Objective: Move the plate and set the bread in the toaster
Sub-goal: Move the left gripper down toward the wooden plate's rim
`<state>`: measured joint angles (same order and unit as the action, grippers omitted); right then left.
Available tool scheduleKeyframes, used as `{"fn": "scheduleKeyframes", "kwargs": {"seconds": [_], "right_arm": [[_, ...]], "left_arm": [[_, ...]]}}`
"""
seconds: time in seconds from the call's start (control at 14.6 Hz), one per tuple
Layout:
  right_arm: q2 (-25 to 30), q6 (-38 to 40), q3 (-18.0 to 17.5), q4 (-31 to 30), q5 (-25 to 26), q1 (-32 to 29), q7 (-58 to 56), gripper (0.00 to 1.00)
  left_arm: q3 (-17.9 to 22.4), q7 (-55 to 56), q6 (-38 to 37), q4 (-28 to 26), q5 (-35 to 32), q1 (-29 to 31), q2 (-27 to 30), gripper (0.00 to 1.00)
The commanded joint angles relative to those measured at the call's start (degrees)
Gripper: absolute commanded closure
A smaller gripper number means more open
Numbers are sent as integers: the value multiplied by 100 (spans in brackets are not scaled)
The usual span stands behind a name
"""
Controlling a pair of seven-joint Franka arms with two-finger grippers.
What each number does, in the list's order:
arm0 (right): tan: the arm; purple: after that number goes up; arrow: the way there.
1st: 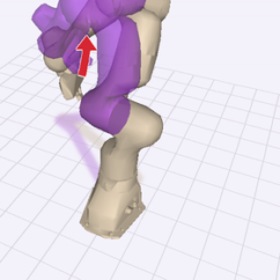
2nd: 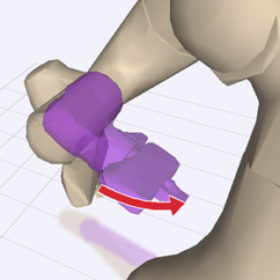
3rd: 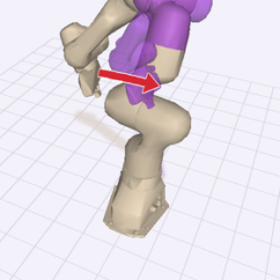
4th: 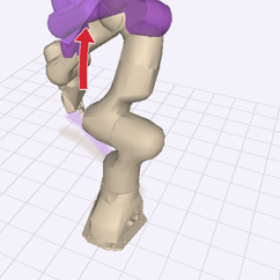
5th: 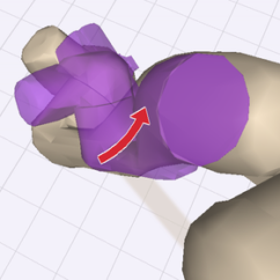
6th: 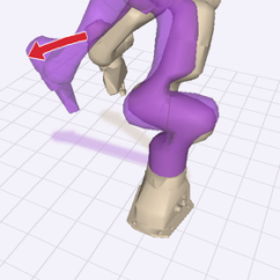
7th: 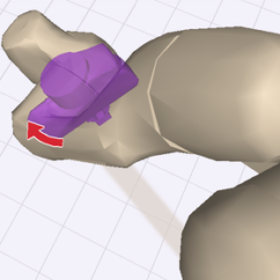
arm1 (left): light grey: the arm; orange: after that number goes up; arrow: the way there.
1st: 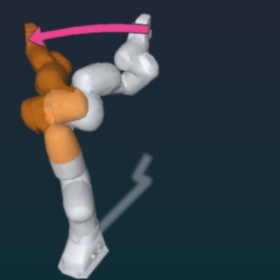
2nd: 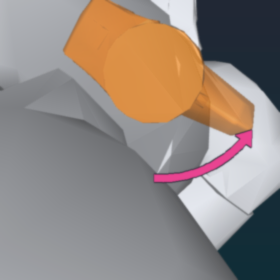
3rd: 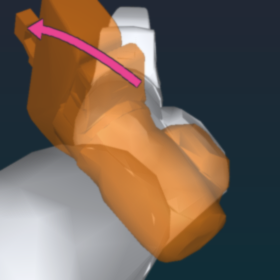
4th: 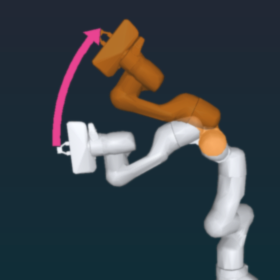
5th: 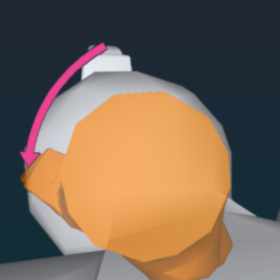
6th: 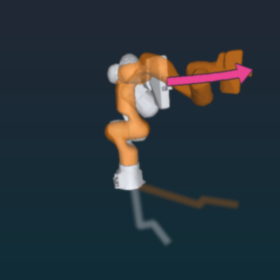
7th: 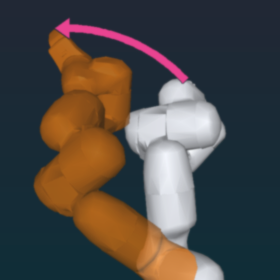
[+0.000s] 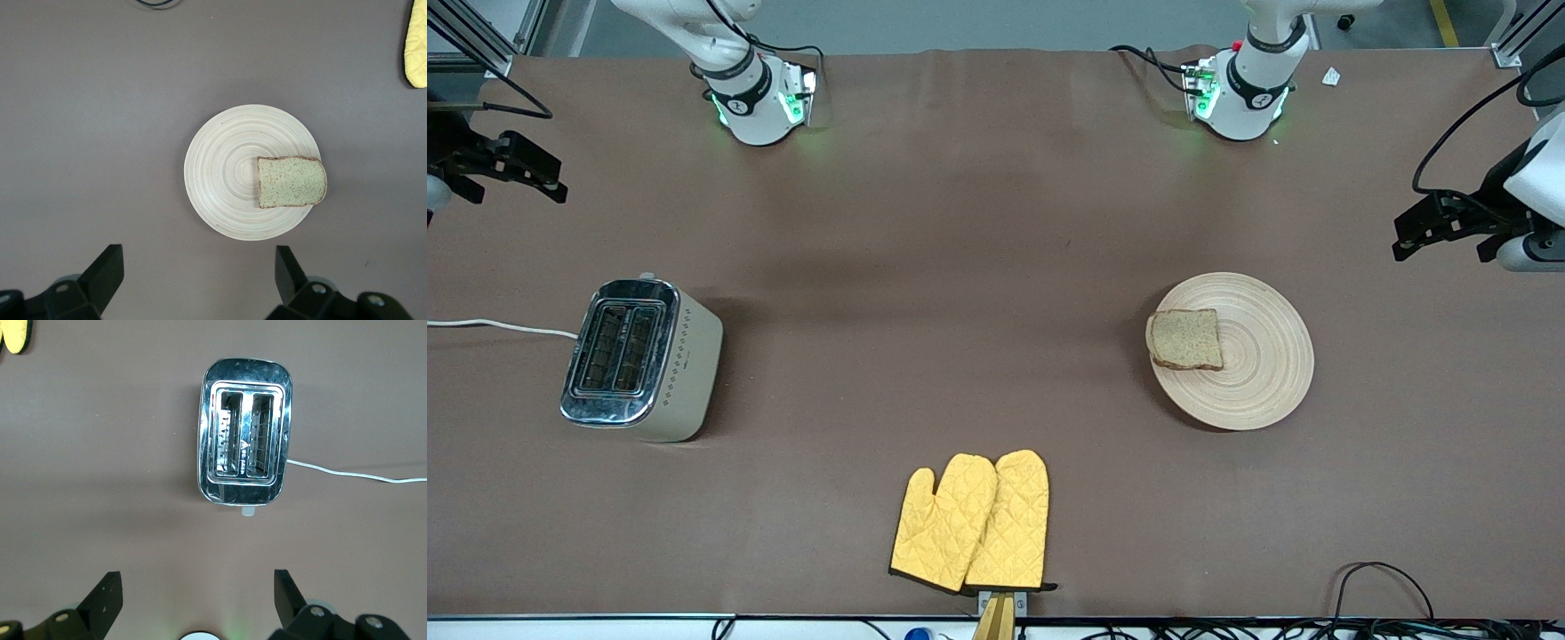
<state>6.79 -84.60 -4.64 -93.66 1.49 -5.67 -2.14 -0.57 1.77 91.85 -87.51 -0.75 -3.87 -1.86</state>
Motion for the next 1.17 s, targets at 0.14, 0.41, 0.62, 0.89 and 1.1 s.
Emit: {"fn": "scheduleKeyframes", "kwargs": {"seconds": [0.14, 0.41, 0.62, 0.89, 1.1], "right_arm": [[-20, 49, 16, 58, -17, 31, -23, 0], [-20, 49, 7, 58, -26, 31, -23, 0], [-29, 49, 7, 58, -17, 31, -23, 0], [-29, 40, 7, 50, -52, 49, -14, 0], [-20, 49, 16, 50, -228, 49, -14, 0]], "left_arm": [[4, 42, -97, 164, 110, 9, -86, 0], [13, 34, -466, 111, 276, 18, -95, 0], [22, -62, -493, 111, 330, 210, -244, 0], [22, -790, -563, 93, 1162, 973, -718, 0], [22, -1133, -563, 102, 1988, 1598, -1411, 0]]}}
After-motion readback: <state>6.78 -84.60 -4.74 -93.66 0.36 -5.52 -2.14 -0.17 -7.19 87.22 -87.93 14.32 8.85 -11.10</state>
